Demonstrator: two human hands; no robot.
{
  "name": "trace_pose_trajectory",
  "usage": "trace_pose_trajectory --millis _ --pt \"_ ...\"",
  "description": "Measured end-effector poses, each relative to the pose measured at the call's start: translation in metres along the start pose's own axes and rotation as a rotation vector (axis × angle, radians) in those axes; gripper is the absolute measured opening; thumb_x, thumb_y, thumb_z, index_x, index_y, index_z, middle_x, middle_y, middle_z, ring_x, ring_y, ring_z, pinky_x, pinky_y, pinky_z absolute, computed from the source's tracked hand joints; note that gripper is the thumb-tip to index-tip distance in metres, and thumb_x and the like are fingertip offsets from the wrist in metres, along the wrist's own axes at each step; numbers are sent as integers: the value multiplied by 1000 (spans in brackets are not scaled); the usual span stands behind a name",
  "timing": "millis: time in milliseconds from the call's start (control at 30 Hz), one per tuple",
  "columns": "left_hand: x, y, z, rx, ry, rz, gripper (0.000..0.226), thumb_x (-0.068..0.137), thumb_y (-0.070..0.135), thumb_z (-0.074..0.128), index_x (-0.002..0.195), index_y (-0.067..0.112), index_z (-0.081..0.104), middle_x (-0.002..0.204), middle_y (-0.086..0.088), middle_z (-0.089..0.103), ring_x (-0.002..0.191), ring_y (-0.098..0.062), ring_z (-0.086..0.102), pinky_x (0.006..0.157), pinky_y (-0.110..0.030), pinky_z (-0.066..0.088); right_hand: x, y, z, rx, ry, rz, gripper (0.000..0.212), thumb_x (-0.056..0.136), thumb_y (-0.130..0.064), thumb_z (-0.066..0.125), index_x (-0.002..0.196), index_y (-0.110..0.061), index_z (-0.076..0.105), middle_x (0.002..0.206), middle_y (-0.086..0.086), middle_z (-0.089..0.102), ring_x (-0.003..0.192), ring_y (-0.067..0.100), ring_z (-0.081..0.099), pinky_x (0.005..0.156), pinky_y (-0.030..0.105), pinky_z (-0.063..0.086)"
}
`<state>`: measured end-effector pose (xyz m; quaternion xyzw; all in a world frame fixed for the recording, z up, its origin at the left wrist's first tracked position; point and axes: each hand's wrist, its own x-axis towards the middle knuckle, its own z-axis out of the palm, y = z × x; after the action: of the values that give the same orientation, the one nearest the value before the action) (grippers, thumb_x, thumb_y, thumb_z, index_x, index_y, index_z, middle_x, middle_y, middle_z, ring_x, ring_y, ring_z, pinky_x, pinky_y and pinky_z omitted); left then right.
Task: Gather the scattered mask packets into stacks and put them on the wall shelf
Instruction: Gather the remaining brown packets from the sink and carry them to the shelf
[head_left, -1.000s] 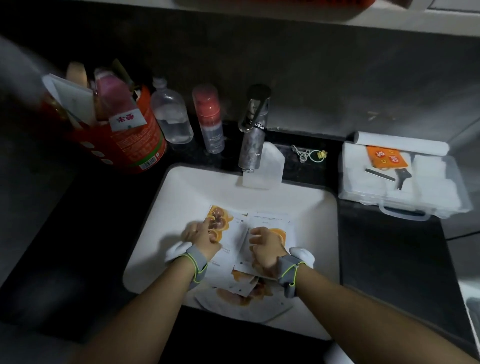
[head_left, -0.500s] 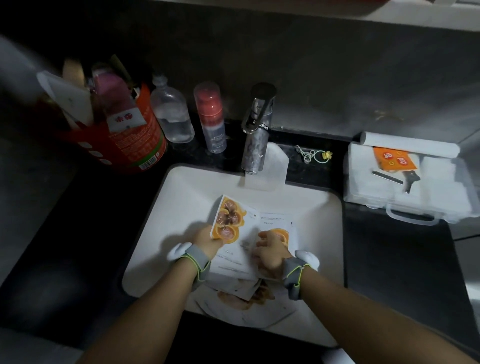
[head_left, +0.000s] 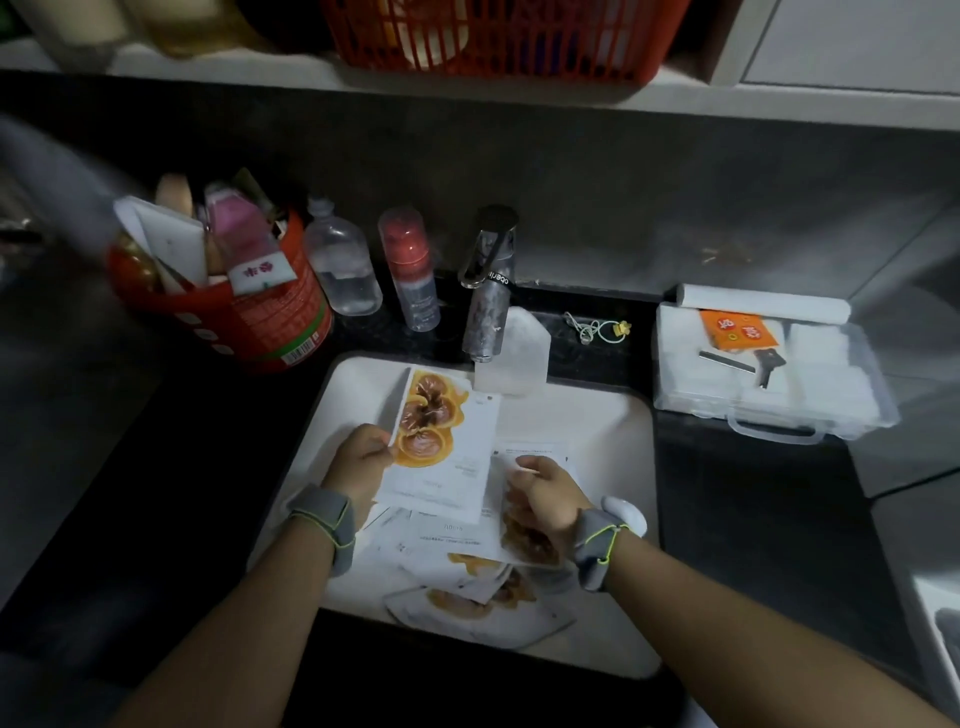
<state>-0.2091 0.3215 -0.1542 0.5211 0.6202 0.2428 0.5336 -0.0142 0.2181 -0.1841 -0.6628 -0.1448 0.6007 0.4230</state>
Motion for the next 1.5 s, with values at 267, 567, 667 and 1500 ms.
trace_pose_trajectory --millis 267,567,667,1500 --pt "-21 -13 30 56 -198 -45 26 93 -1 49 72 15 48 69 -6 51 55 -14 44 47 -18 34 -18 -2 -6 96 29 -37 19 88 8 47 84 -8 54 86 18 59 84 33 57 77 44 54" --pt "-11 -40 44 417 -253 -55 25 85 -3 52 76 14 68 88 -13 65 93 -28 61 88 -34 49 -5 8 -11 -171 167 -34 15 83 -1 53 87 -15 58 93 15 66 86 31 63 84 49 56" --pt "-10 -44 47 504 -263 -97 18 86 -1 52 88 10 66 96 -17 64 104 -32 60 84 -28 44 3 16 -6 -334 148 1 22 79 -10 50 101 -9 55 102 14 64 93 32 62 87 49 54" --pt "-16 -20 38 -101 -228 -248 33 85 2 64 117 0 59 103 -13 66 100 -26 61 71 -24 50 -13 10 2 -291 -68 -144 24 83 5 59 73 -15 64 80 3 70 77 22 66 78 37 55"
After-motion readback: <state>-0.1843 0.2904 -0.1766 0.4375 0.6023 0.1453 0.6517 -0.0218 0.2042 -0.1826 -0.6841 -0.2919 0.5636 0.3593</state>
